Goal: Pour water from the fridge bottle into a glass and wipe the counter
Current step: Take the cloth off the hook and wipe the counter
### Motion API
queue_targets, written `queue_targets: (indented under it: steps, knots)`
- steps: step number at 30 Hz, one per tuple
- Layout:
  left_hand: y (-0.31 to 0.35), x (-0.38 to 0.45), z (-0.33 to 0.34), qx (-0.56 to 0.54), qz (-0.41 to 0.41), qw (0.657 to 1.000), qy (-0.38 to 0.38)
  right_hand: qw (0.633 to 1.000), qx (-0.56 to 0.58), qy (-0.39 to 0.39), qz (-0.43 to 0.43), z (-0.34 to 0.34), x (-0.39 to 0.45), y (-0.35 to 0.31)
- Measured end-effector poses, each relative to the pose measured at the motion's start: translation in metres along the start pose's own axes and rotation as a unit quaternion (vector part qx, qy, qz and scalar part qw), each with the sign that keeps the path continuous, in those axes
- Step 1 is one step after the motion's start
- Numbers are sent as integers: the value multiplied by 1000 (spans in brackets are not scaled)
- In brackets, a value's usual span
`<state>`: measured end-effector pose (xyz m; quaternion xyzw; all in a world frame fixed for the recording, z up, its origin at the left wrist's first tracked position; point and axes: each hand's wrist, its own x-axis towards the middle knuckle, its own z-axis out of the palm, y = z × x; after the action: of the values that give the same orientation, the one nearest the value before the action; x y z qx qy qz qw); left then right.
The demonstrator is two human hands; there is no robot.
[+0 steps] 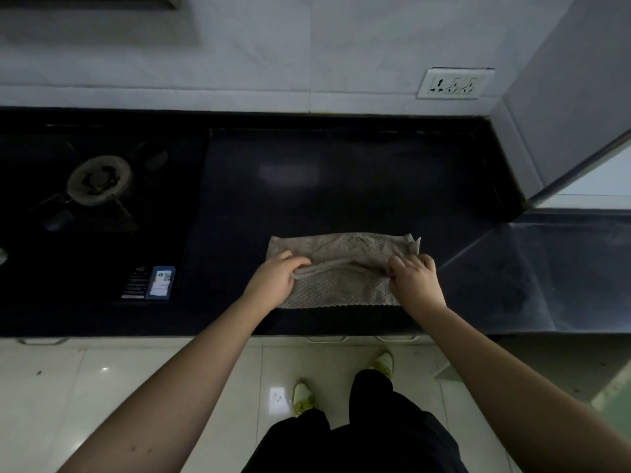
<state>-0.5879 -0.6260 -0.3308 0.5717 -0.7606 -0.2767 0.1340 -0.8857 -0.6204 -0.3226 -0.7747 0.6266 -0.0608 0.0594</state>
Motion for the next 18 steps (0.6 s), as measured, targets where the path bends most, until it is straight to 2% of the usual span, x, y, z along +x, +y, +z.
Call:
queue_targets:
  steps: [4, 7, 13, 18]
  knots:
    - [9, 0, 1, 69, -31, 996, -52, 1000, 9, -13, -7, 3, -11, -7]
    - [14, -5, 4, 94, -36, 993, -58, 999, 7, -11, -29, 3, -21, -11]
    - [15, -17, 3, 39, 17, 999, -3, 997, 66, -35, -8, -7, -36, -16]
    - [14, -25, -8, 42, 65, 996, -47, 993, 104, -62, -15, -18, -41, -11]
